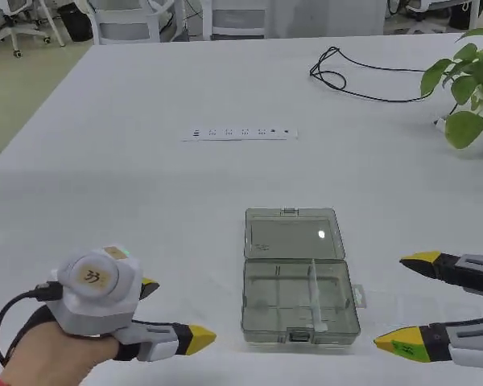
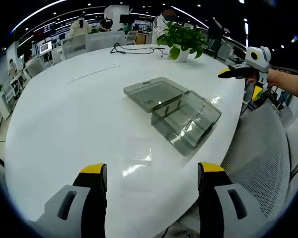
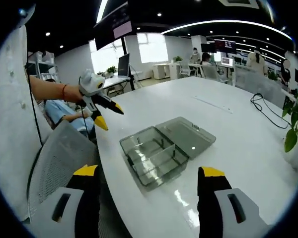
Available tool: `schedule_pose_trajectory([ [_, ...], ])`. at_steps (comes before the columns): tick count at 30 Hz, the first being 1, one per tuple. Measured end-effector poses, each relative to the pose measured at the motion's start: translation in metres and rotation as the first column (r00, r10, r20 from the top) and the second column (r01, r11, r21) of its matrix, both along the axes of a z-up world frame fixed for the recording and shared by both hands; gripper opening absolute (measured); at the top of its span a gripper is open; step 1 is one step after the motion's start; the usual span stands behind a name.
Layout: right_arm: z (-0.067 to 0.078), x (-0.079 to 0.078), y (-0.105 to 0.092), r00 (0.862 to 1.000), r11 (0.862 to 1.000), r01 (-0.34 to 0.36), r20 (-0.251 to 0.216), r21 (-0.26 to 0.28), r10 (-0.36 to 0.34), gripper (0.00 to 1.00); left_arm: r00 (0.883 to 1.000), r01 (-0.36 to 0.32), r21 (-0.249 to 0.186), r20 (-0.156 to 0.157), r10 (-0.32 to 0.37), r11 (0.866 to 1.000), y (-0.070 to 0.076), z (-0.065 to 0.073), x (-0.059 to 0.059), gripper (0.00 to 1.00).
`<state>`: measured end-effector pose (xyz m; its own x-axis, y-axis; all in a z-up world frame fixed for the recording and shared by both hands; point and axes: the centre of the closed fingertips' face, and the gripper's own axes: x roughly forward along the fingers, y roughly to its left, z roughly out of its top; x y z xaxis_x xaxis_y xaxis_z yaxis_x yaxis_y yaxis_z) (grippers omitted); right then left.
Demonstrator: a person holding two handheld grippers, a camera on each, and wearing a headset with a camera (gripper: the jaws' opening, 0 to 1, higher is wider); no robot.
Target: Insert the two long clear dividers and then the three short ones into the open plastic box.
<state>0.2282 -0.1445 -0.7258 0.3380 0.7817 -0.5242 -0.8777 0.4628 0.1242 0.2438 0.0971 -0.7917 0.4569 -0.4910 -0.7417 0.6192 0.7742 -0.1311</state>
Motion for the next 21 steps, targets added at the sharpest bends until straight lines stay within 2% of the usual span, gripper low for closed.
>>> schedule_pose_trajectory([
  [3, -0.003, -0.003, -0.002, 1.0, 1.0, -0.011, 0.008, 0.0, 0.011, 0.82, 1.0, -0.009, 0.024, -0.023, 0.009, 1.0, 0.002, -0.007, 0.002, 0.7],
  [6, -0.005, -0.003, -0.007, 1.0, 1.0, -0.003, 0.008, 0.005, 0.003, 0.82, 0.999, 0.0, 0.068, -0.05, 0.003, 0.998, 0.004, -0.017, 0.004, 0.67],
  [9, -0.004, -0.002, -0.009, 1.0, 1.0, 0.011, 0.011, 0.016, -0.012, 0.82, 0.998, 0.012, 0.083, -0.066, -0.007, 0.996, 0.001, -0.023, 0.005, 0.63],
  [11, -0.004, -0.002, -0.009, 1.0, 1.0, 0.02, 0.009, 0.024, -0.02, 0.82, 0.995, 0.021, 0.104, -0.101, -0.01, 0.994, -0.001, -0.031, 0.004, 0.61],
  [13, -0.004, -0.002, -0.009, 1.0, 0.999, 0.024, 0.012, 0.027, -0.024, 0.82, 0.993, 0.031, 0.122, -0.116, -0.017, 0.992, -0.002, -0.037, 0.005, 0.6],
  [19, -0.004, -0.004, -0.009, 0.999, 0.999, 0.033, 0.01, 0.04, -0.034, 0.81, 0.988, 0.048, 0.16, -0.15, -0.024, 0.986, -0.001, -0.047, 0.007, 0.57],
  [21, -0.004, -0.004, -0.009, 0.999, 0.998, 0.038, 0.009, 0.047, -0.038, 0.81, 0.987, 0.054, 0.189, -0.159, -0.023, 0.98, 0.002, -0.051, 0.007, 0.57],
])
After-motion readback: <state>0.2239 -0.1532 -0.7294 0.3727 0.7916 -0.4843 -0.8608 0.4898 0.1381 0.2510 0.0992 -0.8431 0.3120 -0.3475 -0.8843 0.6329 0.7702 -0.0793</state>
